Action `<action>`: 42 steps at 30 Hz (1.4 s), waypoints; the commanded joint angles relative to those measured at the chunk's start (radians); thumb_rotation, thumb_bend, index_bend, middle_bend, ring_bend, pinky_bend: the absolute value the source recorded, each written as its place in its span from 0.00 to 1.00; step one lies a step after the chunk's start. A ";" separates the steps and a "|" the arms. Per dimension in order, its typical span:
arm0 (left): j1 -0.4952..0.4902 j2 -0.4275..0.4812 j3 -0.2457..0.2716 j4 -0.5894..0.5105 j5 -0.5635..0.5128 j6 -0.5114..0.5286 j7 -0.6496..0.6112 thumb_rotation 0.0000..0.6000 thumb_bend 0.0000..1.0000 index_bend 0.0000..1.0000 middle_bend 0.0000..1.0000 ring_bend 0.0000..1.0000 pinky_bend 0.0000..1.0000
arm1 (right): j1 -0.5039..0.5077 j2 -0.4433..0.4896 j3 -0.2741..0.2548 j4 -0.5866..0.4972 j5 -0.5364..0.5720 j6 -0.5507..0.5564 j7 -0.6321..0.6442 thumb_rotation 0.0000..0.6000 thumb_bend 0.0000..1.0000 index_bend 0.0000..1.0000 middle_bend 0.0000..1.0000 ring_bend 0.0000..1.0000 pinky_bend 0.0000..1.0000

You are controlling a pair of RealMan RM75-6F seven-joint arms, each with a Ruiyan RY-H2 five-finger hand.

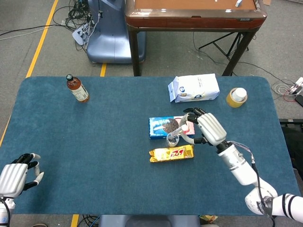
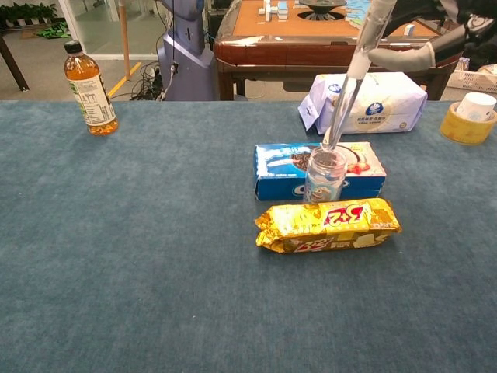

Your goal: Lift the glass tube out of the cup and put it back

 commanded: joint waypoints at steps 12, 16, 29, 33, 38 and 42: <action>-0.008 -0.008 0.002 0.003 -0.006 -0.018 0.017 1.00 0.33 0.37 0.35 0.25 0.41 | -0.082 0.165 -0.024 -0.115 -0.018 0.062 -0.010 1.00 0.52 0.60 0.48 0.23 0.20; -0.011 -0.012 0.003 0.003 -0.009 -0.024 0.024 1.00 0.33 0.37 0.35 0.25 0.41 | -0.120 0.214 -0.044 -0.146 0.004 0.068 -0.026 1.00 0.53 0.60 0.48 0.24 0.20; -0.017 -0.017 0.003 0.005 -0.018 -0.036 0.033 1.00 0.33 0.37 0.35 0.25 0.41 | -0.200 0.222 -0.089 -0.097 -0.007 0.097 0.091 1.00 0.54 0.60 0.49 0.25 0.20; -0.017 -0.017 0.003 0.004 -0.017 -0.035 0.031 1.00 0.33 0.37 0.35 0.25 0.41 | -0.212 0.191 -0.097 -0.048 -0.062 0.133 0.230 1.00 0.54 0.60 0.49 0.26 0.20; -0.016 -0.015 0.004 0.004 -0.017 -0.034 0.028 1.00 0.33 0.37 0.35 0.25 0.41 | -0.217 0.179 -0.109 -0.013 -0.105 0.154 0.316 1.00 0.54 0.60 0.50 0.26 0.20; -0.016 -0.014 0.004 0.003 -0.016 -0.032 0.027 1.00 0.33 0.37 0.35 0.25 0.41 | -0.215 0.202 -0.118 -0.023 -0.094 0.121 0.234 1.00 0.54 0.60 0.50 0.26 0.20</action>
